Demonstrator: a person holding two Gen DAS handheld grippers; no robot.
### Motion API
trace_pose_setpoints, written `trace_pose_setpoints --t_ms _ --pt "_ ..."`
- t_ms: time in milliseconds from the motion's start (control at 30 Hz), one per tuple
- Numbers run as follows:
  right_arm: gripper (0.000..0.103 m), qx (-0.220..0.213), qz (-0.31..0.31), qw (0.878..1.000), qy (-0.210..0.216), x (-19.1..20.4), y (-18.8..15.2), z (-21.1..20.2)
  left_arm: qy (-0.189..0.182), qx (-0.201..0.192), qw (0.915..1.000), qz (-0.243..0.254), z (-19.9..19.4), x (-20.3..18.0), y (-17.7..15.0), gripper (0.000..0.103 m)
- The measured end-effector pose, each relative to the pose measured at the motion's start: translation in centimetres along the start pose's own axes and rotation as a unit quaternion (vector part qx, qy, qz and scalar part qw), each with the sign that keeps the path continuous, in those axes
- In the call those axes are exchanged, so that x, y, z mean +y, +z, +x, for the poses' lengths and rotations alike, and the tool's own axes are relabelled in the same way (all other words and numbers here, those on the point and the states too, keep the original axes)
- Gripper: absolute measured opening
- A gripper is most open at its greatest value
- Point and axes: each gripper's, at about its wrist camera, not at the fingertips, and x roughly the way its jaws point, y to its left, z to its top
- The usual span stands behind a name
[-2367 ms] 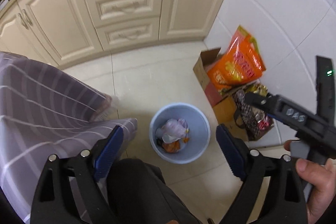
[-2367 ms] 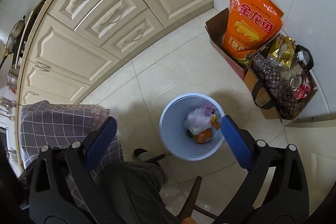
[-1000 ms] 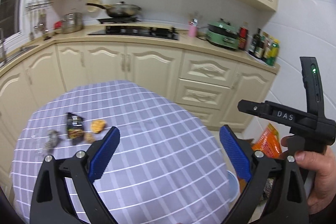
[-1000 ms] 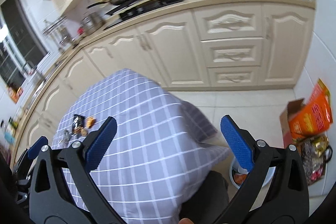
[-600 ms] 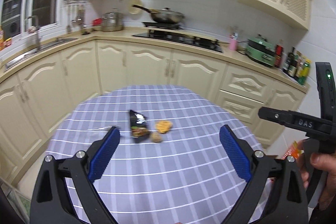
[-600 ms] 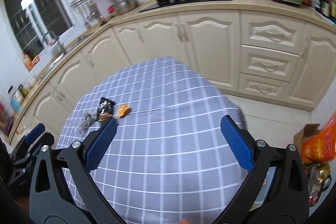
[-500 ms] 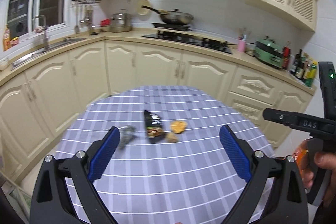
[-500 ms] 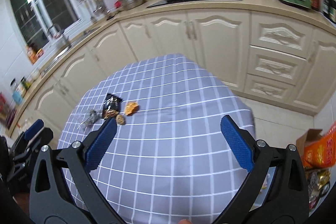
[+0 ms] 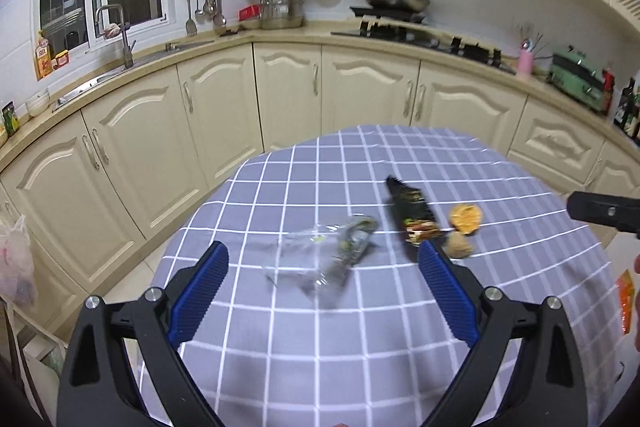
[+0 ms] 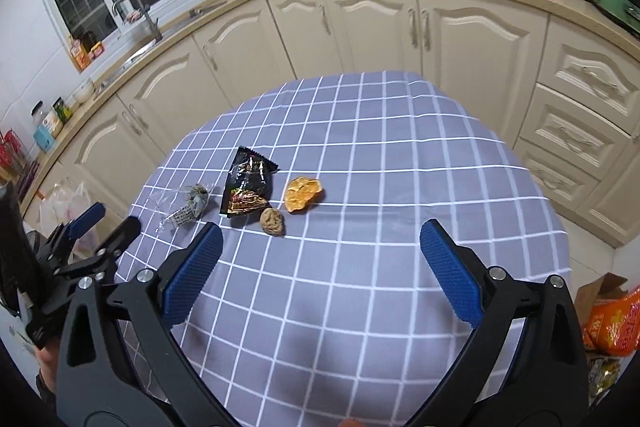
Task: Collect trash
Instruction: 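Grasp the clear plastic wrapper with the left tool while the right tool grasps the black snack wrapper, then carry both wrappers over the blue bin and open both tools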
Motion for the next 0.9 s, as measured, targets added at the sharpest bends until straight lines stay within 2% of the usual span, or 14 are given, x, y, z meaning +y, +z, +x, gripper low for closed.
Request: trace_pose_setpoints --t_ms 100,267,333,400,467,500,600,667,767,900 --pt "0.097 0.013 -0.011 1.0 0.012 0.9 0.8 2.3 0.013 0.017 0.9996 0.017 2.7 0.0 0.1 0.094" --pt "0.097 0.031 -0.035 0.998 0.035 3.1 2.2 6.2 0.008 0.06 0.9976 0.034 7.0 -0.5 0.3 0.093" --pt "0.097 0.042 -0.044 0.997 0.043 4.1 2.7 8.2 -0.022 0.077 0.9965 0.023 8.1 -0.3 0.5 0.07" --pt "0.096 0.049 -0.05 0.996 0.05 4.9 3.2 9.5 -0.044 0.094 0.9945 0.013 9.0 -0.1 0.6 0.034" --pt "0.089 0.059 -0.062 0.995 0.052 5.9 3.6 11.2 -0.058 0.106 0.9926 0.003 9.6 0.1 0.4 0.025" --pt "0.086 0.068 -0.072 0.994 0.049 6.5 3.6 12.4 -0.062 0.105 0.9925 -0.002 9.7 0.2 0.3 0.025" --pt "0.058 0.095 -0.095 0.99 0.033 7.6 3.1 14.9 -0.058 0.1 0.9928 -0.03 9.6 1.3 -0.1 0.024" --pt "0.045 0.085 -0.117 0.989 0.021 8.3 2.9 14.9 -0.049 0.097 0.9929 -0.049 9.3 2.4 -0.3 0.024" --pt "0.034 0.086 -0.097 0.99 0.054 7.9 2.9 14.0 -0.039 0.092 0.9929 -0.064 8.4 3.4 -0.7 0.024" --pt "0.033 0.063 -0.079 0.993 0.066 7.1 2.9 11.7 -0.036 0.084 0.9928 -0.077 6.5 4.2 -1.3 0.024"
